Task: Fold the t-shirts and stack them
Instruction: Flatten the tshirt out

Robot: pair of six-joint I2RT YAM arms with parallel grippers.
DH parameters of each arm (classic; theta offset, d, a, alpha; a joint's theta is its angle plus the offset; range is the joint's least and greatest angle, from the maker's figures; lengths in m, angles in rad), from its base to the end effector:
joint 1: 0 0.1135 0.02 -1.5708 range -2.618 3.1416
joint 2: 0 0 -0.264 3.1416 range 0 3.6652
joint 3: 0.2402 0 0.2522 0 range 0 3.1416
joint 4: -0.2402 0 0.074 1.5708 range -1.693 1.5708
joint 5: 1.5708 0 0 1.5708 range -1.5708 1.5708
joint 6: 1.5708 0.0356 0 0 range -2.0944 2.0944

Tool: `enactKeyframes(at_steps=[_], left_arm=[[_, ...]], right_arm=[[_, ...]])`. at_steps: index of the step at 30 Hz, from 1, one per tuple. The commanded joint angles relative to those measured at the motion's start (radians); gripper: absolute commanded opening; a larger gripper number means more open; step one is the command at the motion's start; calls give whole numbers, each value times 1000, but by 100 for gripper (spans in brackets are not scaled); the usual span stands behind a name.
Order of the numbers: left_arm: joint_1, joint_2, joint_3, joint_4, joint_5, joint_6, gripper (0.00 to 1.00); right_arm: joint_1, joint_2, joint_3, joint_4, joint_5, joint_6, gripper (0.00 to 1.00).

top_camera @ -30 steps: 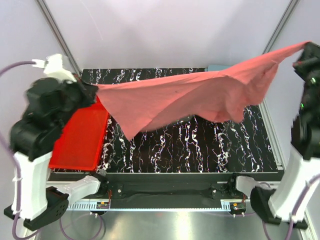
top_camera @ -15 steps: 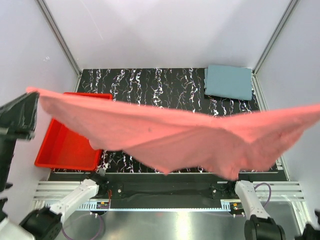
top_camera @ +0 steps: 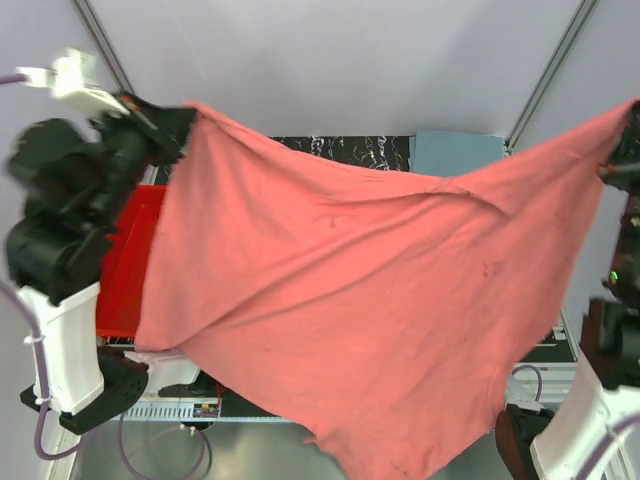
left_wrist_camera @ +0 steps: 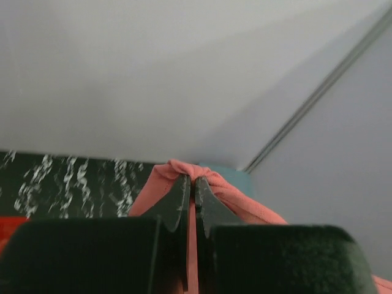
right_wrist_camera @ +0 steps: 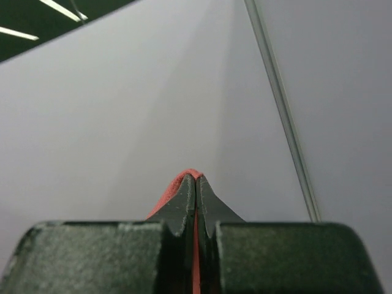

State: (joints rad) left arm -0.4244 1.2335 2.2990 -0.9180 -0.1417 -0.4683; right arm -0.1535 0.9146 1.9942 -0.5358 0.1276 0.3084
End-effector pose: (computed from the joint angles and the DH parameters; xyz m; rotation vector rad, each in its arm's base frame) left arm 0.0994 -0.0394 0.6221 -0.1511 1.4474 -0.6331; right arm 0.0142 -0.0068 0.6235 0.3479 0.9718 0.0754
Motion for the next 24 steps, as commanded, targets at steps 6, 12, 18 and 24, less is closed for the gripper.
enactKeyframes(at_steps=[6, 12, 18, 24], left_arm=[[-1, -68, -24, -30, -151, 23, 0], [-1, -180, -148, 79, -182, 63, 0], [-1, -163, -289, 150, 55, -61, 0], [-1, -201, -240, 111, -253, 148, 0]], right_arm=[[-3, -36, -94, 92, 32, -26, 0], [-3, 15, -42, 88, -65, 42, 0], [-4, 3, -118, 158, -145, 113, 0], [-1, 29, -88, 108, 21, -78, 0]])
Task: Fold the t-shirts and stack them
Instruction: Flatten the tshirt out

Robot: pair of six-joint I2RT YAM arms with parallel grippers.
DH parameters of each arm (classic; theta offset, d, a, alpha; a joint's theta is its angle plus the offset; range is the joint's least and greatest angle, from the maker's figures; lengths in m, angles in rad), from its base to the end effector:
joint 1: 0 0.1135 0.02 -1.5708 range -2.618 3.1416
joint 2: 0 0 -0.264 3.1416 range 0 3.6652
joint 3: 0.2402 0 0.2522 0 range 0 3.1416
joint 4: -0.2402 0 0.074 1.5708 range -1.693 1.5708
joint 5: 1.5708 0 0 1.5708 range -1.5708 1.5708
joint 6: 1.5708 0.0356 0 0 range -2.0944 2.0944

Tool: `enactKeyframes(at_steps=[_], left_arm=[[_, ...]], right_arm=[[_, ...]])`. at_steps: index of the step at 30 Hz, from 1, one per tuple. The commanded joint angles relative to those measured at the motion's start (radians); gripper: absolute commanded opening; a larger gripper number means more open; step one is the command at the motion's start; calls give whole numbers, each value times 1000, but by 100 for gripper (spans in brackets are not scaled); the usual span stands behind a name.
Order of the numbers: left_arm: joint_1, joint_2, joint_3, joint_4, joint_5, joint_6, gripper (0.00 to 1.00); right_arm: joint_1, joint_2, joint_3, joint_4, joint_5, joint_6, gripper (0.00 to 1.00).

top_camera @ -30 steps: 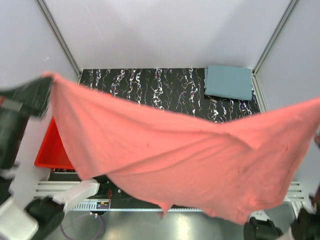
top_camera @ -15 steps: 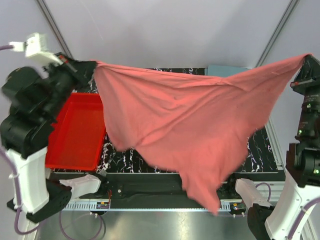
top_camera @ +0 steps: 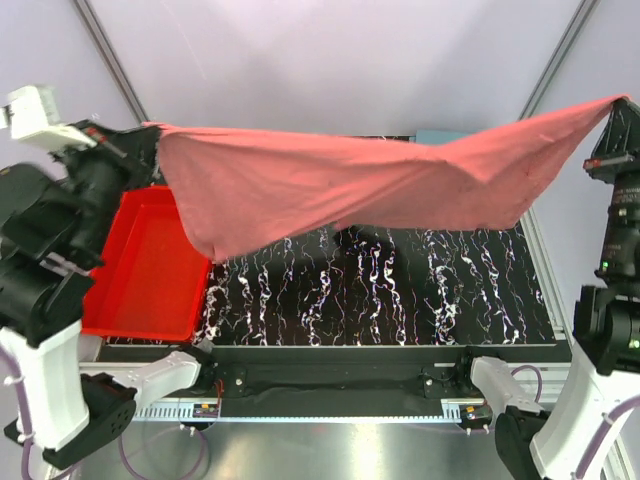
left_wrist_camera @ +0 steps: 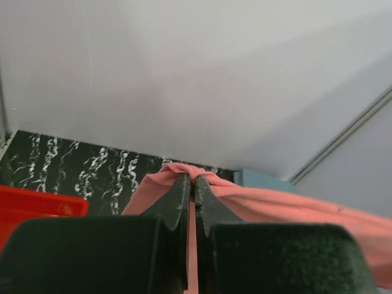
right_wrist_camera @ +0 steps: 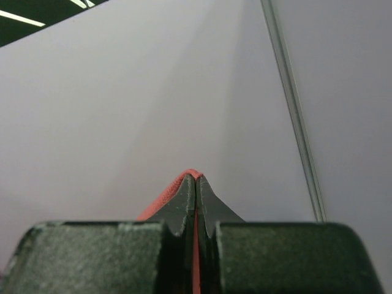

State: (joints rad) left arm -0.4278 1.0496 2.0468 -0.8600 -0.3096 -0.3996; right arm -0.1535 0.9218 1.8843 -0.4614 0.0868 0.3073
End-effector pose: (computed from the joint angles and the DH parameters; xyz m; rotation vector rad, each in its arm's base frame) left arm 0.0754 -0.0225 0.5955 -0.2364 1.4368 -0.4564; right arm 0.0462 -0.0103 0.6117 0.3205 1.0232 0.0924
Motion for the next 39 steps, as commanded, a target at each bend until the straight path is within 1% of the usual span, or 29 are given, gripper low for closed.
enactKeyframes(at_steps=[1, 3, 6, 9, 10, 12, 13, 17, 22, 24, 25, 26, 28, 29, 30, 33, 34, 35, 37, 38, 39], left_arm=[[3, -20, 10, 71, -39, 62, 0], [3, -25, 6, 114, 41, 18, 0], [3, -51, -5, 133, 52, 25, 0], [3, -147, -71, 203, 64, 30, 0], [3, -196, -82, 219, 67, 28, 0], [3, -247, -100, 263, 75, 38, 0], [3, -284, -99, 272, 76, 47, 0], [-22, -345, -62, 272, 69, 85, 0], [-40, -359, -46, 285, 70, 100, 0], [-46, -318, -51, 282, 66, 104, 0], [-52, -292, -50, 277, 67, 102, 0], [-52, -272, -56, 283, 81, 102, 0], [-52, -205, -98, 302, 93, 97, 0], [-54, -177, -109, 306, 105, 96, 0], [-52, -146, -132, 311, 113, 99, 0], [-52, -30, -212, 349, 144, 94, 0], [-51, 39, -233, 357, 156, 90, 0], [-51, 73, -255, 372, 182, 90, 0], [-51, 153, -310, 380, 211, 58, 0], [-51, 217, -338, 421, 269, 54, 0], [-51, 255, -377, 449, 292, 48, 0]], right_arm=[[-3, 22, 36, 29, 36, -51, 0], [-4, 31, 82, 20, -34, 8, 0], [-3, 2, 114, -20, -39, -16, 0], [-3, -58, 154, -68, -50, -39, 0], [-3, -78, 162, -78, -53, -37, 0], [-3, -138, 179, -79, -59, -22, 0], [-3, -168, 188, -79, -64, -17, 0], [-3, -228, 222, -77, -78, 18, 0], [-3, -258, 239, -71, -78, 35, 0], [-3, -252, 205, -63, -56, 33, 0], [-4, -247, 182, -53, -50, 33, 0], [-4, -245, 123, -45, -44, 23, 0], [-3, -230, 61, -39, -18, 15, 0], [-3, -227, -18, -31, -3, 4, 0], [-4, -222, -60, -20, 5, 3, 0], [-3, -204, -218, -6, 37, -13, 0], [-3, -196, -258, -2, 47, -16, 0], [-4, -198, -355, 7, 68, -17, 0], [-3, -202, -454, 27, 91, -14, 0], [-3, -208, -555, 36, 117, -10, 0], [-3, -216, -611, 50, 132, -1, 0]])
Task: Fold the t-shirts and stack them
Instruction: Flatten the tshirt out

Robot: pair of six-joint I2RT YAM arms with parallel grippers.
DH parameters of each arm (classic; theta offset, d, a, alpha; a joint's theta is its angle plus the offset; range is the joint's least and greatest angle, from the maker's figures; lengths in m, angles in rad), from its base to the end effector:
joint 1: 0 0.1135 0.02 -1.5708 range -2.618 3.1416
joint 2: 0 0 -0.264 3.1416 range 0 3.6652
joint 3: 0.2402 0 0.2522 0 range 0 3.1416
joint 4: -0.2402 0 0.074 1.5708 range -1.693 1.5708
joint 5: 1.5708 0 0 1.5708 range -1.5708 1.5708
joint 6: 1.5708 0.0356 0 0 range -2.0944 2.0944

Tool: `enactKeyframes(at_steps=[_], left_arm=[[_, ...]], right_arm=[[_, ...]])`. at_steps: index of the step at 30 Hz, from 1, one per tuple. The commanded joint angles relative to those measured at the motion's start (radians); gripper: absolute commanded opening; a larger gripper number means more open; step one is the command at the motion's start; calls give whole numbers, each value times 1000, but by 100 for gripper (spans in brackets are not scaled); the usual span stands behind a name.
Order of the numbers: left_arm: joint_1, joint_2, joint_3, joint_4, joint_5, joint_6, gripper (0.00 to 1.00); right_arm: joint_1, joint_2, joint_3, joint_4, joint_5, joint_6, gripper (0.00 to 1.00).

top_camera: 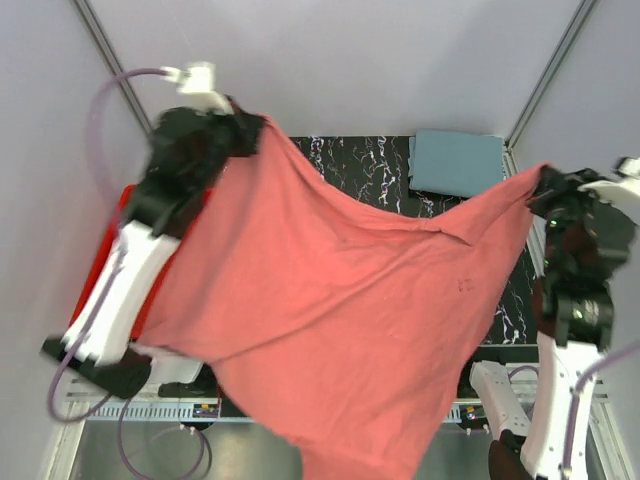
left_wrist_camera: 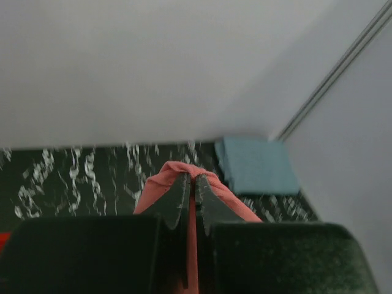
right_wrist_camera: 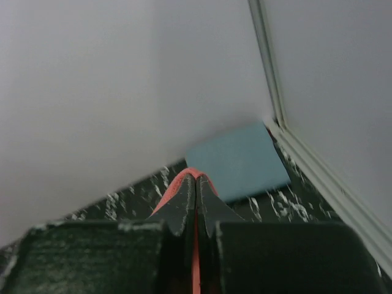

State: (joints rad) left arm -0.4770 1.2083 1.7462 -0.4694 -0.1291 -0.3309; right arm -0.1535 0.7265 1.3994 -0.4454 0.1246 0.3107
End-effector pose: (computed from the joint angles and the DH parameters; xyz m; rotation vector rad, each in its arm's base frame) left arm 0.1932 -0.0947 0.5449 0.0060 1.5278 -0.5510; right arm 0.0817 -0.0171 0.5131 0.4109 1.2810 0.0491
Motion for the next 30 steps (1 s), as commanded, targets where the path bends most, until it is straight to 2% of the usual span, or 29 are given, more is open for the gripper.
enactKeyframes(at_steps=[1, 2, 5, 7, 9, 14, 23, 30], left_arm=[[1, 129, -139, 84, 123, -39, 0], [2, 189, -180, 153, 178, -33, 0], [5, 276, -301, 320, 200, -22, 0], [12, 388, -313, 374, 197, -13, 0], [18, 521, -258, 391, 223, -4, 0], [43, 736, -111, 405, 244, -8, 0], [141, 979, 156, 331, 290, -77, 0], [198, 1050, 266, 301, 376, -117, 0]], right_arm=[[-4, -45, -179, 66, 108, 10, 0], [-3, -58, -285, 86, 118, 28, 0], [-4, -64, -419, 137, 161, 38, 0], [-4, -30, -464, 175, 179, 27, 0], [-4, 5, -487, 191, 199, 24, 0], [-4, 160, -537, 318, 195, 8, 0], [-9, 474, -435, 481, 178, 5, 0], [-12, 629, -297, 487, 130, -2, 0]])
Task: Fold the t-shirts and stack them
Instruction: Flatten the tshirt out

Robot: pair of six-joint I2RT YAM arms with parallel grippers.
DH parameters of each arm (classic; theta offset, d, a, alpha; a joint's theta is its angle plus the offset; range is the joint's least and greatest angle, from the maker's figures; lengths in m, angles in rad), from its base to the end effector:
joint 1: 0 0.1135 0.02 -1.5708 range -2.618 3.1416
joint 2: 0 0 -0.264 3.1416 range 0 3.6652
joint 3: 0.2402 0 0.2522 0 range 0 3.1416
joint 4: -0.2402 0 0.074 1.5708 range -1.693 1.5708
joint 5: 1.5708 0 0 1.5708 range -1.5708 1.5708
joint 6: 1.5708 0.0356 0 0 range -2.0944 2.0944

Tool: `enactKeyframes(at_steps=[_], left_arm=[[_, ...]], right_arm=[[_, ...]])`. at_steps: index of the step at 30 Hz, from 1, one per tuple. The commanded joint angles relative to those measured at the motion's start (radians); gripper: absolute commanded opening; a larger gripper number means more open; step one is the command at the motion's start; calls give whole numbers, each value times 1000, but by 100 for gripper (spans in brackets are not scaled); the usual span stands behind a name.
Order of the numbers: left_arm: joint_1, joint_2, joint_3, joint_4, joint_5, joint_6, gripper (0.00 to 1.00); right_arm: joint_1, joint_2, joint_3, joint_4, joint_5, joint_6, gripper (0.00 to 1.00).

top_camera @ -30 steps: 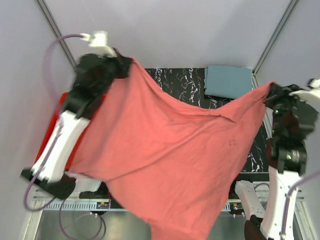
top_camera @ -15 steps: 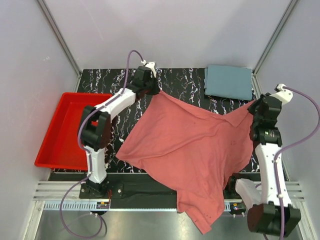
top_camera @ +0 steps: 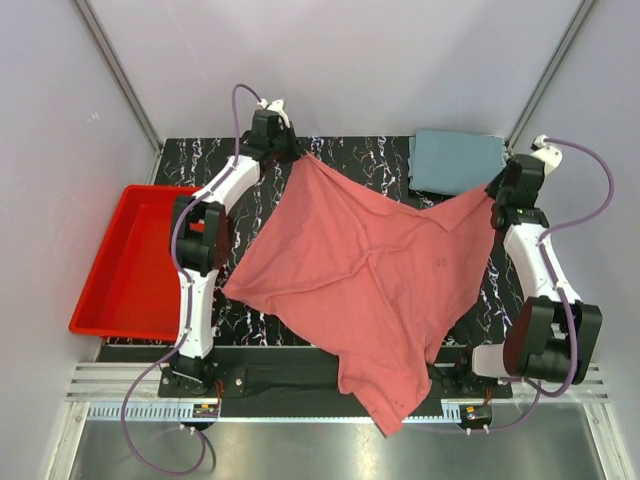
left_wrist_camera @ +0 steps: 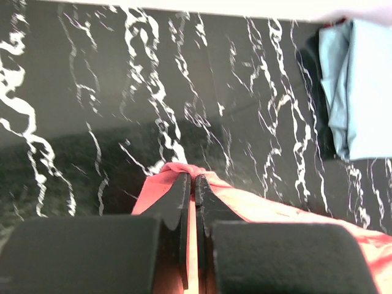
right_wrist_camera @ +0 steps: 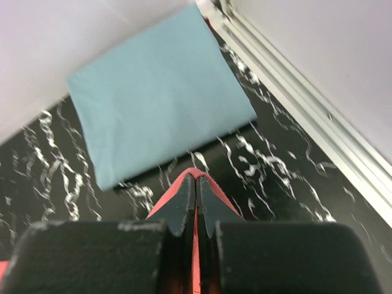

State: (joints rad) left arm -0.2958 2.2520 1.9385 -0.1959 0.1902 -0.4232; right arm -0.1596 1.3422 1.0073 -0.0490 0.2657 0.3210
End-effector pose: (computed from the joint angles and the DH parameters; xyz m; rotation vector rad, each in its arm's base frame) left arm 0.5078 -0.1618 0.2470 -0.0166 2.1330 -0.6299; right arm 0.3063 -0.0588 0.3062 0.6302 1.8386 -0.1526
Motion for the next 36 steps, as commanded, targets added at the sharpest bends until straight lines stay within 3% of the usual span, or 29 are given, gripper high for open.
enactKeyframes(at_steps=[1, 12, 21, 30, 36], left_arm=[[20, 4, 79, 27, 58, -25, 0], [29, 40, 146, -42, 71, -9, 0], [47, 40, 148, 56, 48, -107, 0], [64, 167, 376, -2, 2, -187, 0], [70, 158, 373, 29, -3, -203, 0]], right_arm=[[-8, 29, 111, 83, -13, -11, 0], [-8, 89, 200, 34, -37, -3, 0], [-8, 243, 281, 136, -69, 30, 0], [-8, 556, 637, 138, -206, 62, 0], [-6, 675, 827, 80, -263, 87, 0]])
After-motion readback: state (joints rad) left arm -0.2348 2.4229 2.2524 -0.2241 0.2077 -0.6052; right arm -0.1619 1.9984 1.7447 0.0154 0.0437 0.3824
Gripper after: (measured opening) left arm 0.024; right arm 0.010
